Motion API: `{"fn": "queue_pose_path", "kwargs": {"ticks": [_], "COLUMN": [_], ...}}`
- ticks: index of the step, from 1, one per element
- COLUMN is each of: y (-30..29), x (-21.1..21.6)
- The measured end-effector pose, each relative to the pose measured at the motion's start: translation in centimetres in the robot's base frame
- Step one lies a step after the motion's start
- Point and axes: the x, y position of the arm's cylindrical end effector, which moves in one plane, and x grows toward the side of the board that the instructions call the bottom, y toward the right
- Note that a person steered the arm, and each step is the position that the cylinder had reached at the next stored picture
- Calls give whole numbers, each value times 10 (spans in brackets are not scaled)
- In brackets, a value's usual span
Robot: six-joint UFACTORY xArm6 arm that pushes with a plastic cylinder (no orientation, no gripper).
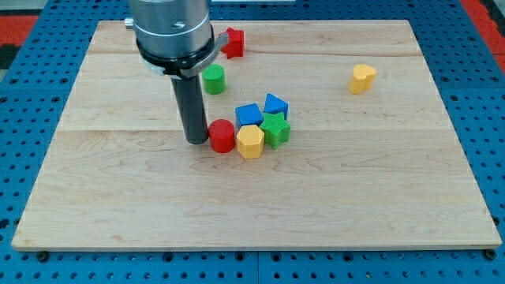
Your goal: Place the green circle above the blue cube
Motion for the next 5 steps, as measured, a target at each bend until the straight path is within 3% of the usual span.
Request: {"fn": "queue_pose_path", "kwargs": {"ticks": [3, 4, 5], "y": [-30, 1, 25], "x": [-141, -135, -96]}}
